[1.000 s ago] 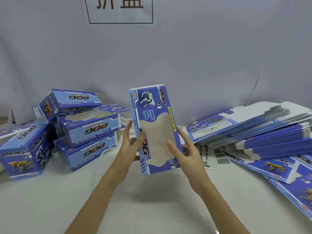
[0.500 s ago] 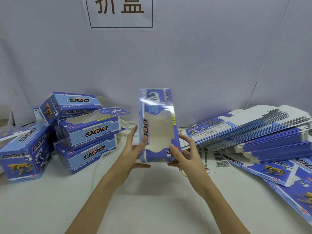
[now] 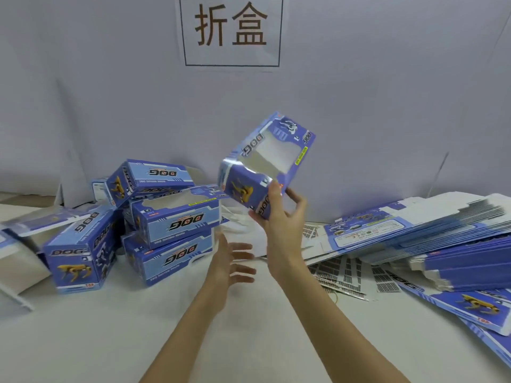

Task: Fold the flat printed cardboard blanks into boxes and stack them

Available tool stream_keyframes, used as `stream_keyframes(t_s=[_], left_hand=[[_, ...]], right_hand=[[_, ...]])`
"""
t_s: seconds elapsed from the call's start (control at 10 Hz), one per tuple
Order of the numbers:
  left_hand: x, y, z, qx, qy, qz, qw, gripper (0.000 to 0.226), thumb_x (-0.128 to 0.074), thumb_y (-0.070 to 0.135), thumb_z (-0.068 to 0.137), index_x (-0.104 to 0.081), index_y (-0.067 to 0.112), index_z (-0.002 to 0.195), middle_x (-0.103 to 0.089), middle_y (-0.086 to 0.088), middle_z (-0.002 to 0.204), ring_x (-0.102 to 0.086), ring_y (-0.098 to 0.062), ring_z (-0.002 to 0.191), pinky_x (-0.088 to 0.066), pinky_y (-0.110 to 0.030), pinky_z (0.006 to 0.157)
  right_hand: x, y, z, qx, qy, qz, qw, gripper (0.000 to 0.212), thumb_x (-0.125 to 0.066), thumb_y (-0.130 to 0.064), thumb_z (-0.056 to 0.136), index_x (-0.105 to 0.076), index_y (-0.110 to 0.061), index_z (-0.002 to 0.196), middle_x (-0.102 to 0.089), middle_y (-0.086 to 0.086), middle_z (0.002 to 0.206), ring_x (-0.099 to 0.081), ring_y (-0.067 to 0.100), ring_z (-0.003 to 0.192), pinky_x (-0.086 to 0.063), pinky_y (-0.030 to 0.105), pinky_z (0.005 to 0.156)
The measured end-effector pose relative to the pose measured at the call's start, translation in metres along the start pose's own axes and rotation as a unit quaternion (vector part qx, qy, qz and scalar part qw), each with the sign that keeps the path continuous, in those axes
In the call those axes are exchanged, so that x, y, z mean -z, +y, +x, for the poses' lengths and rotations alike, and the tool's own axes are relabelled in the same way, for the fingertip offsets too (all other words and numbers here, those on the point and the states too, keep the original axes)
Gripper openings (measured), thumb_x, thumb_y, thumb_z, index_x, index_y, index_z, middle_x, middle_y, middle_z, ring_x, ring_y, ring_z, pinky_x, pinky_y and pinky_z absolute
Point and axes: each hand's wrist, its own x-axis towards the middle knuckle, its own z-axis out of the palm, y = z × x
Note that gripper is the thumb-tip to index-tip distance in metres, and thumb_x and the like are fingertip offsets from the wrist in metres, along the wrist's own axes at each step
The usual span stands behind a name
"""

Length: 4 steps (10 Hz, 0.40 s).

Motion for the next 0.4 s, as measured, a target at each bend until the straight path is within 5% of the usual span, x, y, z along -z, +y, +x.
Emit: stream_keyframes(t_s=[0.1,0.2,0.4], left_hand=[[0.004,-0.004,0.006,0.01,0.004,0.01,1.0,0.083,-0.024,0.075,0.099,-0.075,0.01,0.105,-0.078,-0.015,0.097,-0.074,-0.031,0.071,-0.062,-0.039,0.063],[0.009,-0.004,0.008,0.004,0.001,0.026,1.0,0.075,-0.027,0.068,0.105,-0.076,0.011,0.101,-0.078,-0.015,0.096,-0.074,-0.031,0.07,-0.062,-0.037,0.063],[0.007,-0.004,0.007,-0.038,0.012,0.067,0.997,0.054,-0.038,0.045,0.112,-0.075,0.008,0.102,-0.076,-0.012,0.088,-0.069,-0.025,0.065,-0.055,-0.033,0.06]], right_hand=[[-0.053,-0.022,0.014,-0.042,-0.207,-0.164,0.964,0.064,-0.065,-0.054,0.099,-0.039,-0.035,0.154,-0.07,0.007,0.131,-0.071,0.028,0.113,-0.062,0.035,0.089],[-0.06,-0.018,0.02,-0.041,-0.284,-0.304,0.909,0.076,-0.064,-0.049,0.102,-0.024,-0.034,0.164,-0.052,0.004,0.154,-0.059,0.023,0.129,-0.059,0.029,0.088],[0.042,0.024,-0.021,-0.007,-0.146,-0.318,0.937,0.025,-0.06,-0.017,0.106,-0.064,-0.022,0.13,-0.072,0.003,0.118,-0.073,0.018,0.102,-0.063,0.041,0.089]])
